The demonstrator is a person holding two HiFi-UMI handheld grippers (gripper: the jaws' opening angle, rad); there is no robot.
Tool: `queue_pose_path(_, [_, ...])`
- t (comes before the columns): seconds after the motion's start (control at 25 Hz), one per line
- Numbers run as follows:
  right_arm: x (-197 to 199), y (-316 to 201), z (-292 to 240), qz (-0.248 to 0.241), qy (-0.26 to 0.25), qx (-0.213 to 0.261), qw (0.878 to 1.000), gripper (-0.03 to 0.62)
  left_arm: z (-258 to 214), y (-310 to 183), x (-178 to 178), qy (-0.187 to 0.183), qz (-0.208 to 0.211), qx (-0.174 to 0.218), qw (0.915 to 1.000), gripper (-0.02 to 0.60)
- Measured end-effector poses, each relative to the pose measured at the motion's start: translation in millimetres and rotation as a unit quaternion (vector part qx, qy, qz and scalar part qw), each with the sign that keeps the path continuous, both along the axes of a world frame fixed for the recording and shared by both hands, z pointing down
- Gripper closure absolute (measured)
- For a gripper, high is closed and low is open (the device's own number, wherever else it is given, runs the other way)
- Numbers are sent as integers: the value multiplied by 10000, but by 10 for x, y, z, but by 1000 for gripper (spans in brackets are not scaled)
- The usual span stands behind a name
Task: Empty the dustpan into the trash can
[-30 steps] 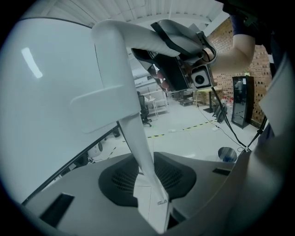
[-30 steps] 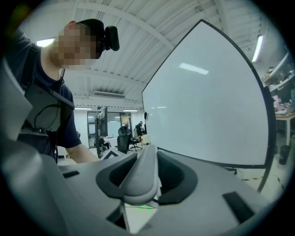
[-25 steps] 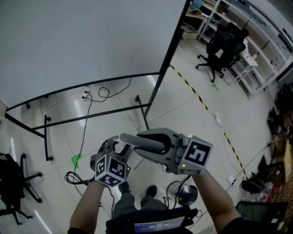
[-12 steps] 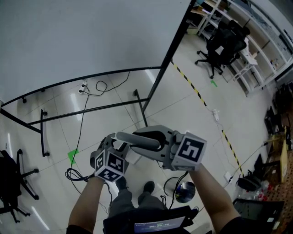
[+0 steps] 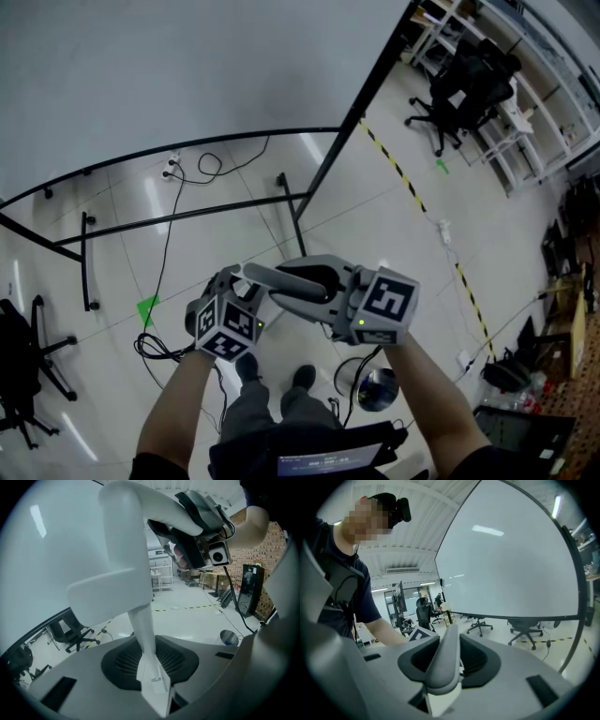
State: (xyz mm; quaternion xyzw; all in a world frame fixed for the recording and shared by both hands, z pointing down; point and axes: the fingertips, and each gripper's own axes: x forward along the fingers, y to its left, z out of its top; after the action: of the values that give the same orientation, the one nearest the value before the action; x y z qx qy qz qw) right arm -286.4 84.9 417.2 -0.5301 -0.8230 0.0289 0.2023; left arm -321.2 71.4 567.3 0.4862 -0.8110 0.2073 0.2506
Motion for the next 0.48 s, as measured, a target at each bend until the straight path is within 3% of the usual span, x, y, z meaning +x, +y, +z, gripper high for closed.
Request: queue_pose_path(0.48, [-175,173,308,-151,146,303,9993,448,332,127,-172,202,-127,-119,9996,489])
